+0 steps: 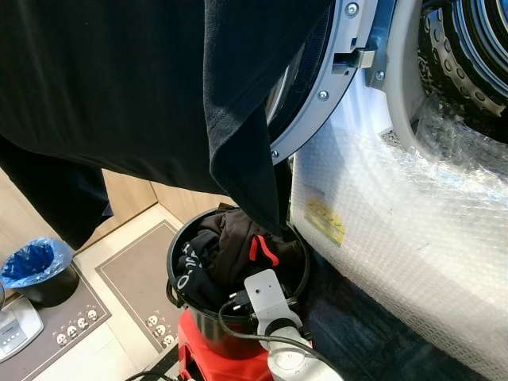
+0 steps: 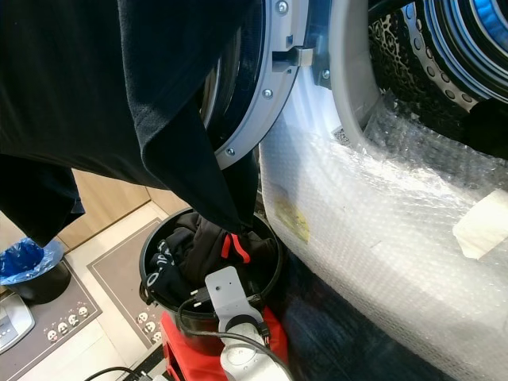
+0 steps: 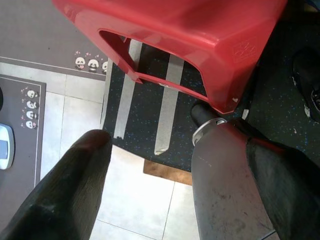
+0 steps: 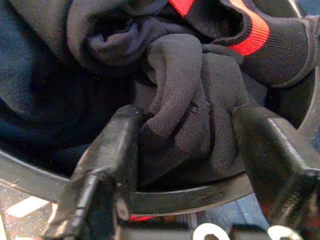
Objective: Clothes washing
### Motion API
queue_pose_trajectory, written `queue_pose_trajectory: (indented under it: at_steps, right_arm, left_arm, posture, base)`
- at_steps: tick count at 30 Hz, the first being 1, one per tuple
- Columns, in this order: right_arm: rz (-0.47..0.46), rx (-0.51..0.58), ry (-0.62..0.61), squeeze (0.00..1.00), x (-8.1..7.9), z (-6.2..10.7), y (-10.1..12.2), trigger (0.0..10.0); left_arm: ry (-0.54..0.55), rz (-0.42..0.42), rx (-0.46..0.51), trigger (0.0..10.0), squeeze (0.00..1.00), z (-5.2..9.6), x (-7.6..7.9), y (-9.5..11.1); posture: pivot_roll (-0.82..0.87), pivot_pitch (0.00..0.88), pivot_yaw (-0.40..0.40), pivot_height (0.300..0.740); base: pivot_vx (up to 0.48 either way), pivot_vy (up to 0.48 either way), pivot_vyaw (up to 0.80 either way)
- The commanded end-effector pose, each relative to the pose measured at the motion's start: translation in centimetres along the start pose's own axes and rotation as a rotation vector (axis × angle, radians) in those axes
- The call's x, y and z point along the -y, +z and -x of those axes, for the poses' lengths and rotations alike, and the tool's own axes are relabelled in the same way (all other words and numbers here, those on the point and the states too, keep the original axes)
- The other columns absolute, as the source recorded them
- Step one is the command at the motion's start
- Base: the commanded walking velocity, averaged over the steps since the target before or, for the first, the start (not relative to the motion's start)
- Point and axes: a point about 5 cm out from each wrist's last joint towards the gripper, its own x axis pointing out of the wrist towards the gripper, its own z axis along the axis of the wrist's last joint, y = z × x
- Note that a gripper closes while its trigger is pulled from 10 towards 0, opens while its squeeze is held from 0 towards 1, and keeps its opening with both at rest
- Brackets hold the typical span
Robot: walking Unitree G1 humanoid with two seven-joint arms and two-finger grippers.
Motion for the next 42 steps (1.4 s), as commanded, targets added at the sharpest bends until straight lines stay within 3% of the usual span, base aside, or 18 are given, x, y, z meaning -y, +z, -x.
queue_pose_trajectory:
  at_steps: [1,16,24,42]
  right_arm:
    - [-0.186,-0.031,0.093,0.00,-4.0,1.3,2.1,0.0]
    - [-0.170,0.028,0.098,0.00,-3.9,1.3,2.9,0.0]
    - [-0.188,0.102,0.113,0.00,-3.1,1.0,3.9,0.0]
    - [-0.188,0.102,0.113,0.00,-3.1,1.0,3.9,0.0]
  left_arm:
    - [-0.150,0.011,-0.183,10.0,0.00,1.6,4.6,-4.5]
    - [-0.149,0.007,-0.178,10.0,0.00,1.5,4.5,-4.1]
    - [-0.141,0.003,-0.173,10.0,0.00,1.3,4.1,-3.8]
    - [-0.141,0.003,-0.173,10.0,0.00,1.3,4.1,-3.8]
  posture:
    - [0.00,0.225,-0.043,0.740]
    - [-0.01,0.207,-0.045,0.740]
    - [-0.03,0.174,-0.046,0.740]
    - [-0.03,0.174,-0.046,0.740]
  base:
    - [0.000,0.000,0.00]
    - [0.000,0.000,0.00]
    - [0.000,0.000,0.00]
    - [0.000,0.000,0.00]
